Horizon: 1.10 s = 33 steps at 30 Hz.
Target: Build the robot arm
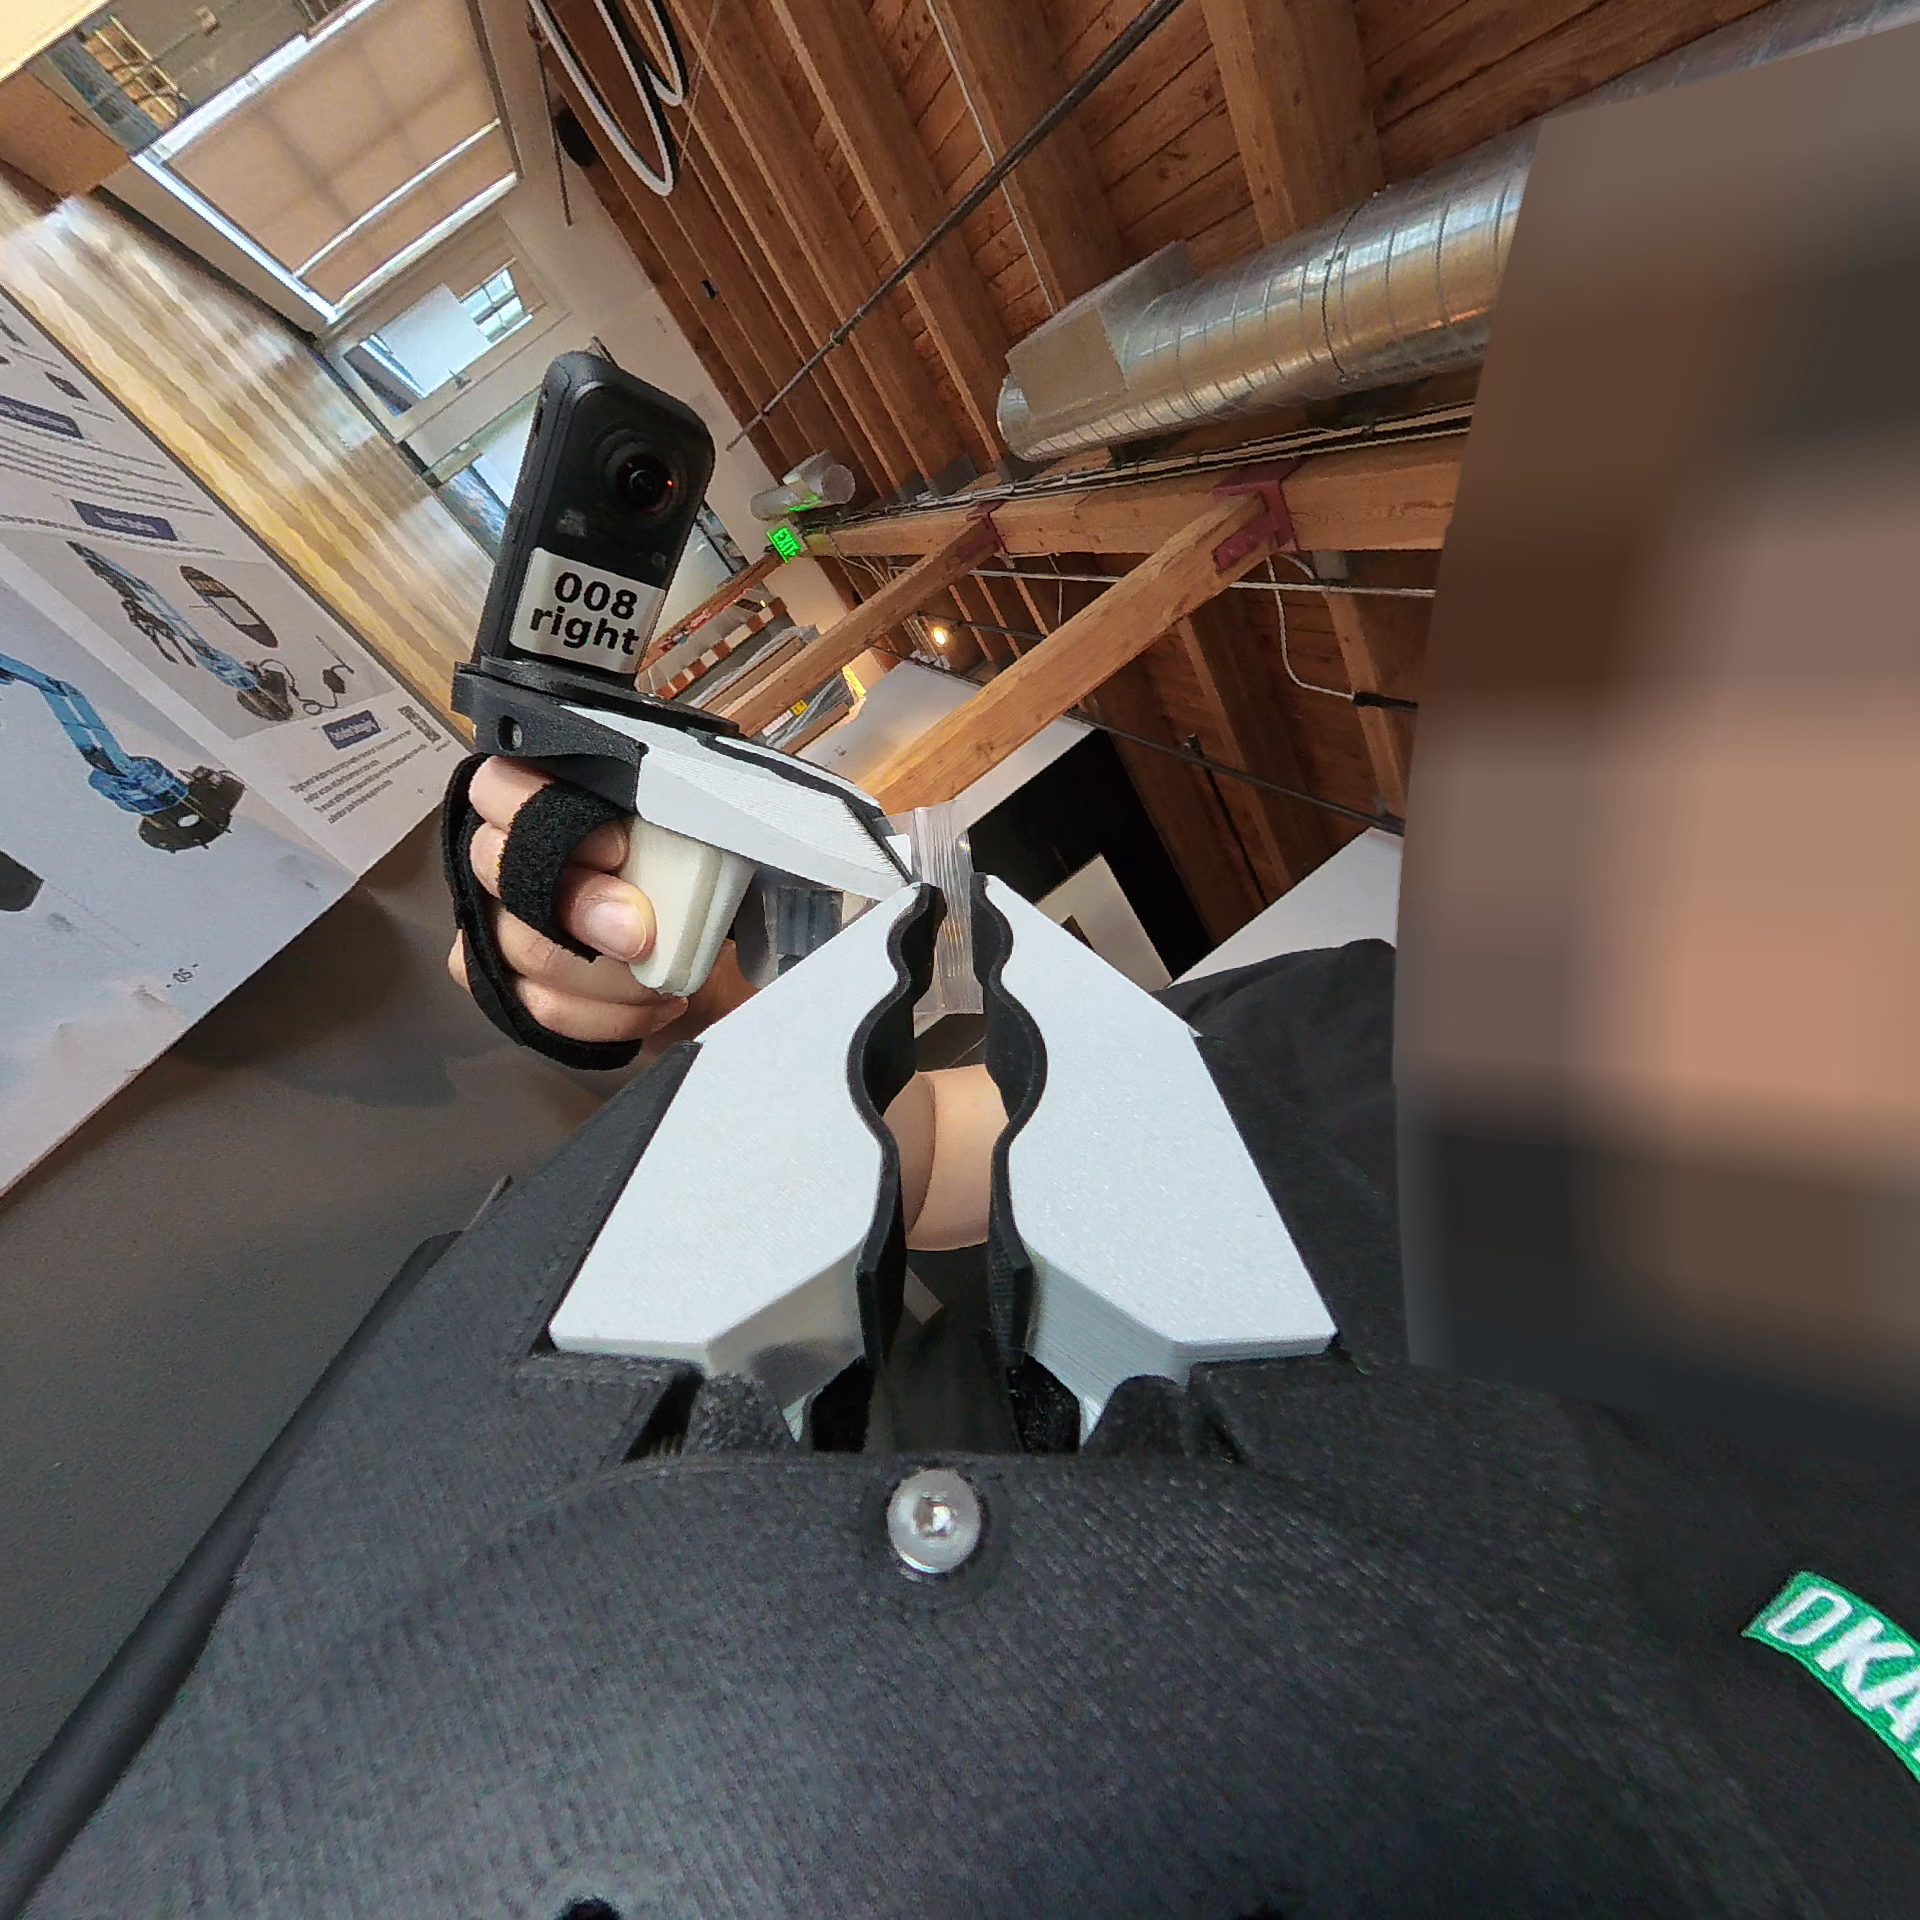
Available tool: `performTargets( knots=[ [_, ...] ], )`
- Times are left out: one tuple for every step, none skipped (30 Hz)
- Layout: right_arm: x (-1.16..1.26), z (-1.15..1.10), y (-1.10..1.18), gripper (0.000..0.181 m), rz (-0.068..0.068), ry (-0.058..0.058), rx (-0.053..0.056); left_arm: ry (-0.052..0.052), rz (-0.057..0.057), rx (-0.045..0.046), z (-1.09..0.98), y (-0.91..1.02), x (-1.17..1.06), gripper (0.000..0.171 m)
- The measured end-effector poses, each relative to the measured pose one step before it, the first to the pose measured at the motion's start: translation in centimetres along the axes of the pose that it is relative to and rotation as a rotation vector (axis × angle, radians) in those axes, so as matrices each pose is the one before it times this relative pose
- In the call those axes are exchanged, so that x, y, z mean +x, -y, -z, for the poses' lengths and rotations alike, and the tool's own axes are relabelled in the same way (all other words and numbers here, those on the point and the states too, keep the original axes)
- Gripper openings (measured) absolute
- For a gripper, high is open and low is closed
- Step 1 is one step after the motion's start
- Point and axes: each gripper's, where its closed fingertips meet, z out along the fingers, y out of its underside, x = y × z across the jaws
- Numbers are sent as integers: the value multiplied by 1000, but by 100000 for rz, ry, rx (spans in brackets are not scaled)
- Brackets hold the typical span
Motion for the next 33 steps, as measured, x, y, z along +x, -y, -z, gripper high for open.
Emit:
performTargets(
  knots=[
    [7,1,-2,0,-75,12,3,196,-113,-9,10,9,-25,4],
    [5,5,-12,0,-17,-6,-28,230,-209,-61,4,-8,-9,4],
    [-13,-2,5,0,56,20,16,-3,-170,-21,-7,1,20,4],
    [-14,-3,7,0,17,67,-6,-125,-41,0,1,7,36,4],
    [-31,-7,-8,0,18,131,-49,194,-148,-15,2,5,-16,5],
    [-14,-4,8,0,75,41,38,375,-258,-17,6,6,-36,5],
    [-2,6,12,0,21,-12,4,364,-334,55,9,13,-34,5],
    [13,15,12,0,48,-93,125,324,-362,6,17,9,-17,5],
    [0,-7,-8,0,-69,27,-63,537,-425,-184,1,-22,-49,5],
    [-3,-9,-26,0,3,27,-132,769,-644,-312,-13,-29,-76,6],
    [-4,-18,-7,0,49,15,-52,791,-833,-278,-16,-35,-59,6],
    [-42,-8,-6,0,-58,269,-18,537,-692,-293,-17,-25,-22,7],
    [-22,-15,-15,0,-73,125,-54,12,-445,-104,-7,-10,48,7],
    [9,-1,2,0,54,-135,-8,2,-254,-37,-19,9,40,7],
    [-13,-3,5,0,5,96,37,651,-405,-20,20,7,-67,8],
    [0,7,10,0,-68,27,6,926,-745,118,31,42,-93,9],
    [22,14,16,0,11,-154,61,888,-731,90,22,42,-69,9],
    [-5,24,17,0,-120,50,149,872,-808,-1,35,33,-59,10],
    [4,9,5,0,-104,21,26,903,-941,-78,35,29,-42,10],
    [13,12,-1,0,97,-142,-54,1123,-918,-137,38,33,-80,10],
    [-3,-9,-3,0,-14,75,-31,1096,-1013,-199,34,11,-76,11],
    [-3,-2,4,0,-62,-6,31,758,-853,-55,33,33,-30,11],
    [15,-9,-5,0,-67,-2,66,363,-554,56,33,36,6,11],
    [9,-7,-9,0,-134,65,-2,449,-366,-162,15,2,-41,11],
    [6,-3,-16,0,-149,80,-47,815,-310,-181,25,-19,-111,12],
    [15,-14,-17,0,-120,32,-27,513,-399,-112,23,0,-55,12],
    [11,-8,-8,0,-99,8,46,-1,-285,-166,-2,-10,31,12],
    [16,-17,-10,0,-150,8,17,265,-363,-221,8,-14,1,12],
    [25,-11,-22,0,-105,-30,-69,760,-706,-252,-2,-27,-76,12],
    [6,-10,-26,0,-178,107,-44,612,-673,-236,-10,-25,-41,13],
    [-19,-21,-1,0,-178,251,81,372,-338,-203,-18,-22,-37,13],
    [13,-16,-12,0,-106,-43,-15,-187,-24,-30,-21,-23,34,13],
    [82,-5,-34,0,-68,-421,-155,-480,258,-59,-21,-20,61,13]
  ],
)
